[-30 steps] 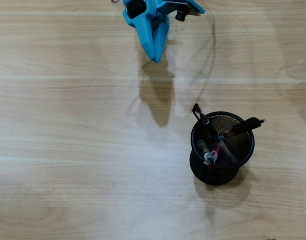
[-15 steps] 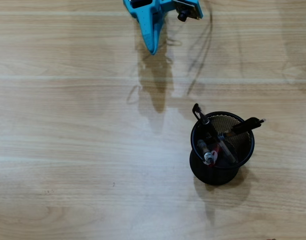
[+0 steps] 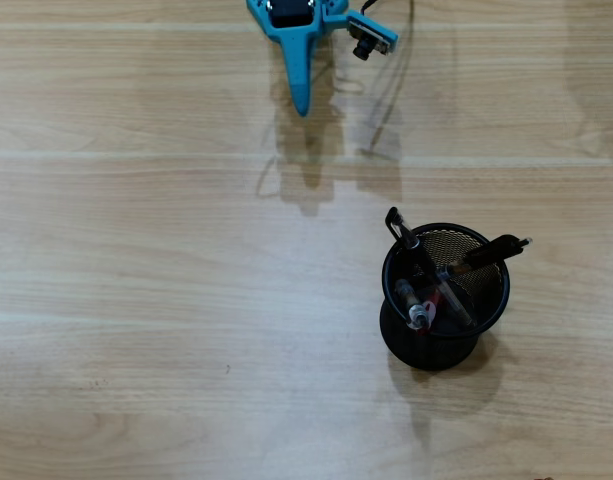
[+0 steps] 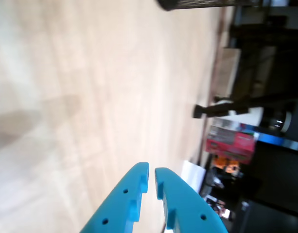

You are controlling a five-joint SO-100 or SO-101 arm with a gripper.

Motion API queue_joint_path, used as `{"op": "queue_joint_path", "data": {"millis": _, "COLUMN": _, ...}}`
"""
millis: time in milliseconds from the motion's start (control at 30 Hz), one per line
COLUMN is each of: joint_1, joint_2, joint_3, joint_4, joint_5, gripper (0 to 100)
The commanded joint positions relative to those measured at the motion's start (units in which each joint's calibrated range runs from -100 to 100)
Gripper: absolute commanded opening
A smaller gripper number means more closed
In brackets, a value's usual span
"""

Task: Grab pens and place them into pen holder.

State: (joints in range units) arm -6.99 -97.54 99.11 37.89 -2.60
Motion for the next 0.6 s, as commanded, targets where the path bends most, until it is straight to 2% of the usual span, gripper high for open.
{"op": "queue_joint_path", "data": {"millis": 0, "joint_1": 0.5, "joint_2": -0.9, "joint_3": 0.3, "joint_4": 10.5, "joint_5": 0.3, "gripper": 3}}
{"op": "queue_joint_path", "data": {"millis": 67, "joint_1": 0.4, "joint_2": -0.9, "joint_3": 0.2, "joint_4": 14.6, "joint_5": 0.4, "gripper": 3}}
{"op": "queue_joint_path", "data": {"millis": 567, "joint_1": 0.4, "joint_2": -0.9, "joint_3": -0.4, "joint_4": 14.6, "joint_5": 0.4, "gripper": 2}}
